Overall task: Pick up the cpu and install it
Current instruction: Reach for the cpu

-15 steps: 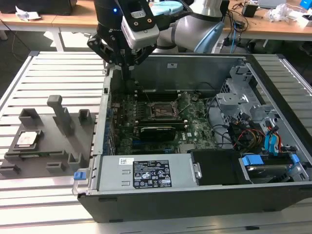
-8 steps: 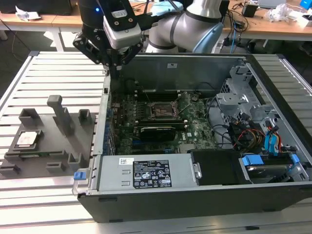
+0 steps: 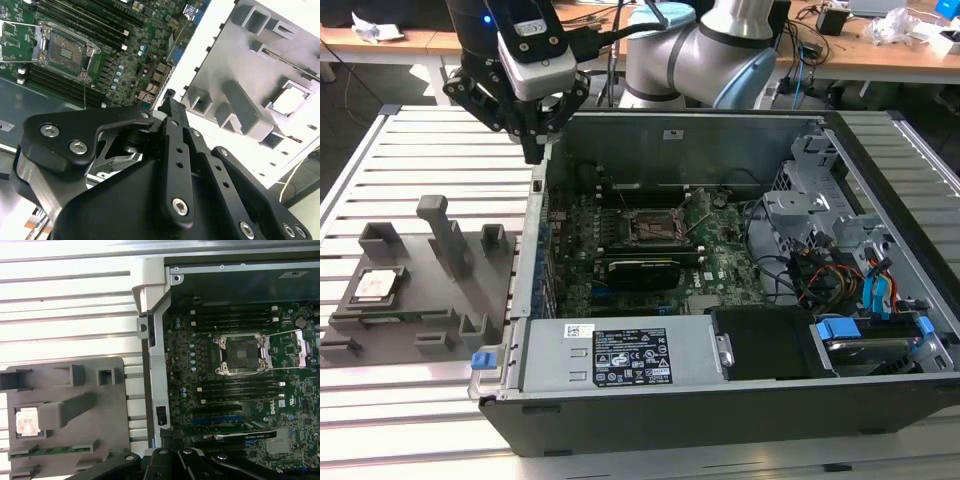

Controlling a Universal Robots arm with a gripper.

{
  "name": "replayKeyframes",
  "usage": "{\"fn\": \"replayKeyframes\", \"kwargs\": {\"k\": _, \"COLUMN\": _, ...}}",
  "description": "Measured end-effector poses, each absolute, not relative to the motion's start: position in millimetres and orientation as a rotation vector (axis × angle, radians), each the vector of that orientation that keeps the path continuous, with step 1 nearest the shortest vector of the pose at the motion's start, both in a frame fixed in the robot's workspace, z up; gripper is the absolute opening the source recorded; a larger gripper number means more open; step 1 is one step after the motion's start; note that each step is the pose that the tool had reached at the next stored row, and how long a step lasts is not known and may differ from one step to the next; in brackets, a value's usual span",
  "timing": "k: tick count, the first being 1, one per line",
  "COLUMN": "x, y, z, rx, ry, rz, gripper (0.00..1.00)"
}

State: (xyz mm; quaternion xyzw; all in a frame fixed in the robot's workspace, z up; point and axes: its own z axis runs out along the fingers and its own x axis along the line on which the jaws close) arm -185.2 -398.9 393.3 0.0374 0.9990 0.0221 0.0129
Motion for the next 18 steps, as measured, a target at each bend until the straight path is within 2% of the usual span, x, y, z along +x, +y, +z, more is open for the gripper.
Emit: {"fn": "replayKeyframes", "kwargs": {"k": 18, "x": -231, "y": -399, "z": 393, "rx": 0.117, "ry": 3.113, "rz": 0.069, "gripper": 0.11}}
